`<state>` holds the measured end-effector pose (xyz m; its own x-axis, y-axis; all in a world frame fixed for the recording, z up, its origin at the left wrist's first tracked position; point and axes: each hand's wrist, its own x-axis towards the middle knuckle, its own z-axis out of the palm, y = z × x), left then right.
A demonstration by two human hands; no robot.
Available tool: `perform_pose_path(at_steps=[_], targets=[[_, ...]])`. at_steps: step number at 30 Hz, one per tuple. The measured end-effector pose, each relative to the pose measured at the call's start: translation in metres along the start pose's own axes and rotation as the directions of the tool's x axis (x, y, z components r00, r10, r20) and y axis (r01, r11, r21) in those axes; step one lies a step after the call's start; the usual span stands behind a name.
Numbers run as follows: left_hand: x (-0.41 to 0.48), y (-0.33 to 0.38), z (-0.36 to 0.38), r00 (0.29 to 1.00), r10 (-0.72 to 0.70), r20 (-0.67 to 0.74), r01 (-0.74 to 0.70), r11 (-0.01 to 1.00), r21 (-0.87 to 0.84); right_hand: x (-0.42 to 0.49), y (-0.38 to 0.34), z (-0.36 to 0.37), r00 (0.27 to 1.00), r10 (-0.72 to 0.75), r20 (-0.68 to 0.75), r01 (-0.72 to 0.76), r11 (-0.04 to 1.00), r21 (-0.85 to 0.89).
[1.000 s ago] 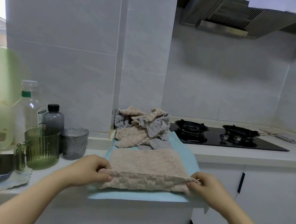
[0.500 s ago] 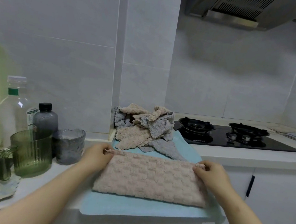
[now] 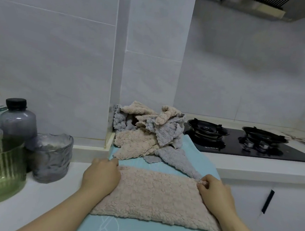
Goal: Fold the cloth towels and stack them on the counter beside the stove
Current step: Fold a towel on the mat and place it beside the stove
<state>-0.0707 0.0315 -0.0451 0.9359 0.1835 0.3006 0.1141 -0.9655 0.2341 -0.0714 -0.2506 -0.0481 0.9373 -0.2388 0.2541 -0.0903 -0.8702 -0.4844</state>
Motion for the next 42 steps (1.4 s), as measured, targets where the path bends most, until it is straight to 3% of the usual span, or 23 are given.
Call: perform_pose_path(at_steps=[4, 8, 11, 15, 20, 22, 25, 26, 30, 33, 36, 38, 42], targets=[[0.0, -0.005, -0.001, 0.998, 0.023, 0.051, -0.022, 1.0, -0.02, 0.001, -0.002, 0.0, 1.0, -0.004, 0.013, 0.005, 0.998, -0.059], [0.003, -0.011, -0.004, 0.992, 0.009, 0.127, 0.01, 0.989, -0.146, 0.001, -0.003, 0.001, 1.0, 0.001, 0.02, -0.001, 1.0, 0.001], [0.005, -0.014, -0.009, 0.987, 0.013, 0.162, 0.028, 0.969, -0.247, 0.002, 0.0, 0.0, 1.0, -0.001, 0.006, 0.0, 0.977, 0.212], [0.004, -0.013, -0.013, 0.985, 0.056, 0.163, -0.016, 0.972, -0.234, 0.003, -0.007, -0.014, 0.998, 0.063, -0.03, -0.028, 0.755, 0.655], [0.01, -0.01, -0.024, 0.986, 0.055, 0.158, -0.012, 0.966, -0.258, 0.015, -0.022, -0.027, 0.997, 0.045, -0.057, 0.012, 0.675, 0.738], [0.016, -0.004, -0.028, 0.994, -0.017, 0.107, 0.063, 0.898, -0.435, 0.025, -0.025, -0.028, 0.994, 0.053, -0.096, 0.032, 0.696, 0.717], [0.031, 0.009, -0.028, 0.978, -0.155, 0.14, 0.205, 0.588, -0.782, 0.044, -0.027, -0.023, 0.987, 0.096, -0.128, 0.012, 0.749, 0.662], [0.035, 0.013, -0.025, 0.975, -0.179, 0.129, 0.209, 0.558, -0.803, 0.051, -0.029, -0.02, 0.986, 0.108, -0.123, -0.006, 0.774, 0.633], [0.042, 0.017, 0.002, 0.981, -0.185, -0.059, 0.105, 0.76, -0.641, 0.068, -0.026, 0.008, 0.981, 0.165, -0.1, -0.082, 0.824, 0.561], [0.048, 0.01, 0.011, 0.983, -0.147, -0.111, 0.048, 0.787, -0.615, 0.069, -0.018, 0.025, 0.981, 0.166, -0.1, -0.084, 0.828, 0.554], [0.051, 0.008, 0.012, 0.976, -0.129, -0.175, -0.008, 0.783, -0.622, 0.072, -0.02, 0.021, 0.973, 0.134, -0.187, -0.006, 0.827, 0.563], [0.052, 0.009, 0.015, 0.971, -0.078, -0.227, -0.062, 0.832, -0.552, 0.071, -0.023, 0.018, 0.971, 0.097, -0.217, 0.035, 0.845, 0.534], [0.046, 0.011, 0.02, 0.991, 0.013, -0.132, -0.059, 0.934, -0.351, 0.063, -0.022, 0.024, 0.996, 0.025, -0.086, 0.005, 0.941, 0.34]])
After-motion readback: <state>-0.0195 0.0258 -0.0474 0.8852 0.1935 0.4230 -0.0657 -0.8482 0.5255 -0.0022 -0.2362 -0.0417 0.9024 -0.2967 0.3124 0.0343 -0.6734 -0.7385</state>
